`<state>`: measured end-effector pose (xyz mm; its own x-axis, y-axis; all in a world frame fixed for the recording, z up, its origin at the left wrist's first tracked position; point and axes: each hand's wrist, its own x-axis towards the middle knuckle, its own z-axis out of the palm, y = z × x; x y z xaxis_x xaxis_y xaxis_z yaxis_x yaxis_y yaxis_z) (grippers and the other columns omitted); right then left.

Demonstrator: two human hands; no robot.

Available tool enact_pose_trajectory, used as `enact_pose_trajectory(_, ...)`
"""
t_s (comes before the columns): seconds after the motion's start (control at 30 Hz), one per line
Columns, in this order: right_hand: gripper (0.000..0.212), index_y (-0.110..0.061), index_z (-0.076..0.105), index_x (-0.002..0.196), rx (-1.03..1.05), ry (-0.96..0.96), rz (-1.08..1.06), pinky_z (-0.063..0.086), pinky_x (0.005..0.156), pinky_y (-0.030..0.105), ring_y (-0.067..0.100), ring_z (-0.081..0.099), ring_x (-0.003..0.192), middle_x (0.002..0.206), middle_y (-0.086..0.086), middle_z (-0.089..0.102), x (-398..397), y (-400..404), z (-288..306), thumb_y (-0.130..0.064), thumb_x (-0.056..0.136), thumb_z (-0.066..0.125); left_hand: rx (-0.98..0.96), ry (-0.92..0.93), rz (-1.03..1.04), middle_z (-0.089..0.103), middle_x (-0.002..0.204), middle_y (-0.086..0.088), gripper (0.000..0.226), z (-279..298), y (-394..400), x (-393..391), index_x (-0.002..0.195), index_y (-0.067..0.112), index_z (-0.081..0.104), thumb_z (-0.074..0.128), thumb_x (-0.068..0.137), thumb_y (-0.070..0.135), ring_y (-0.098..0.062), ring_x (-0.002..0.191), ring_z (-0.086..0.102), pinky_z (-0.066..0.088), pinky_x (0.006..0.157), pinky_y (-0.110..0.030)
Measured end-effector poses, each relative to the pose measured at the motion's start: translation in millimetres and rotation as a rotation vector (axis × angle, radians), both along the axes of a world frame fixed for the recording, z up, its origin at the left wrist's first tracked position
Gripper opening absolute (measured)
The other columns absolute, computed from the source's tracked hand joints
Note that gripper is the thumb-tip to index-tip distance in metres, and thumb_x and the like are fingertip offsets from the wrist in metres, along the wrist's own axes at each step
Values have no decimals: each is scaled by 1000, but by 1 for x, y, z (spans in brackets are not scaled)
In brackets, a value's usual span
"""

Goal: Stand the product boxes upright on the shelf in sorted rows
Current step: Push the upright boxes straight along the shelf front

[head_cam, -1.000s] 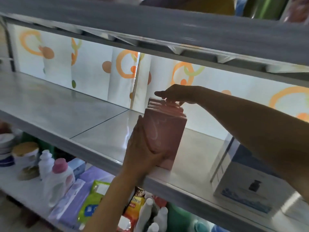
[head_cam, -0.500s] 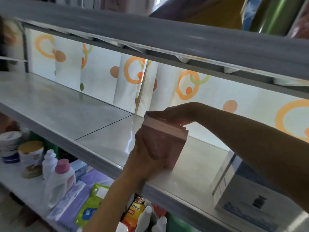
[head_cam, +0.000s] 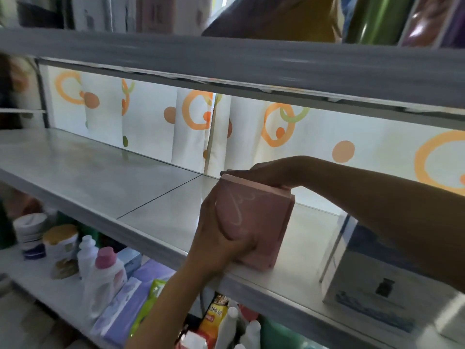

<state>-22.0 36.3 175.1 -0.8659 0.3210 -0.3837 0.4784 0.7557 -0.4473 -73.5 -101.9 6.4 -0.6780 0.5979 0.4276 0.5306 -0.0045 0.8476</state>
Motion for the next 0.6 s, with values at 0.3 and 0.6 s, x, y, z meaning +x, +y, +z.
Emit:
enact_pose_trajectory(0.3,69,-22,69,95,490,93,2,48,93,37,21,66,91,102,9,68,7,-5,7,-77,90,27,-41,-158,-136,46,133,14,112,3,17,3,139,42,20,87,49,56,-13,118,52,51,98,-38)
enact_pose_trajectory(0.6,95,-20,49,121,308,31,146,54,94,39,19,66,99,114,0,65,32,-15,5,-89,55,52,65,-343,-375,65,119,2,89,12,12,-4,135,31,41,90,62,38,-15,103,67,58,82,-35)
